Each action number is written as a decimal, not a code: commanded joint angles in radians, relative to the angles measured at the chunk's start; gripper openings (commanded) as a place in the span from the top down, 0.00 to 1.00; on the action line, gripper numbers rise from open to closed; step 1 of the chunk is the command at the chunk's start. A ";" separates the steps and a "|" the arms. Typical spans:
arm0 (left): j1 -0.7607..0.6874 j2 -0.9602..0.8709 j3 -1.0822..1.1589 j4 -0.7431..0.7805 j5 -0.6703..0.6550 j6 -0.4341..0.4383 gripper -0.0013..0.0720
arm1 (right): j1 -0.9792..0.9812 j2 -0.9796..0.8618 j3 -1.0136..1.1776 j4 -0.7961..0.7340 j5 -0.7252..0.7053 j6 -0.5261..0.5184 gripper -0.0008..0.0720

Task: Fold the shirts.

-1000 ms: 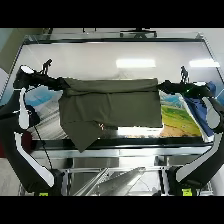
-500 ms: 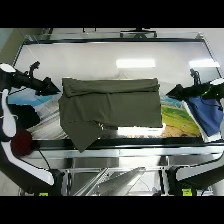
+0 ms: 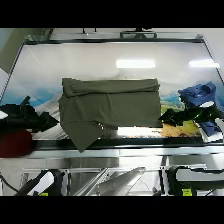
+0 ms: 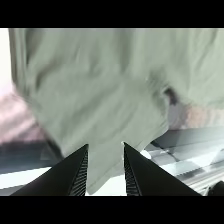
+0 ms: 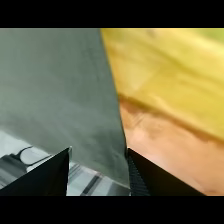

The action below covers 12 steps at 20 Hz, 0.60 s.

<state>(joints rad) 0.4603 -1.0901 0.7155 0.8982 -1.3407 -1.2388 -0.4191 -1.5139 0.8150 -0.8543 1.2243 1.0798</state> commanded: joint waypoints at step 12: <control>0.019 0.148 -0.374 -0.002 0.264 0.054 0.66 | 0.055 -0.028 -0.048 0.199 -0.102 -0.168 0.40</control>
<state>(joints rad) 0.4789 -0.9215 0.3656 0.8974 -1.1389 -1.2018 -0.3649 -1.5425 0.7666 -0.6865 1.1648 0.9283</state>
